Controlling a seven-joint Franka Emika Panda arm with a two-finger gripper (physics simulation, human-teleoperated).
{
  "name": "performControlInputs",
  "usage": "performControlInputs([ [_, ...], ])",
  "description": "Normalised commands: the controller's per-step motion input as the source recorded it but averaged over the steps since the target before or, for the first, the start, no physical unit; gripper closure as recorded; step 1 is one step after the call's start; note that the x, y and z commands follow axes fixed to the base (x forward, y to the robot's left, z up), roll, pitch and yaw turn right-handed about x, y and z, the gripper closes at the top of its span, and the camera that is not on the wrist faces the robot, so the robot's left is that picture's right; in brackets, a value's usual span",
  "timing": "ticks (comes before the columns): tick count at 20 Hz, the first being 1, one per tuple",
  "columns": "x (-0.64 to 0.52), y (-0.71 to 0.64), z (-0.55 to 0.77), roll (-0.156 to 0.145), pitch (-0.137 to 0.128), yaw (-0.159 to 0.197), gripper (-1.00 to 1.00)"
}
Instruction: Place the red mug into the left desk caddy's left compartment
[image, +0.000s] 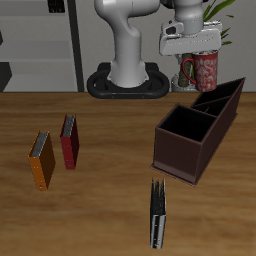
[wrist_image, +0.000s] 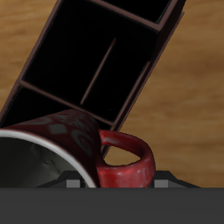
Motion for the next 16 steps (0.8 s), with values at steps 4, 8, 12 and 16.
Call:
performControlInputs([
  [4, -0.11, 0.24, -0.12, 0.064, 0.009, 0.006, 1.0],
  [8, -0.02, 0.16, -0.18, 0.025, 0.033, -0.008, 1.0],
  [12, 0.01, -0.01, -0.16, 0.002, 0.04, -0.032, 1.0],
  [16, -0.06, 0.21, -0.22, 0.061, 0.025, 0.029, 1.0],
])
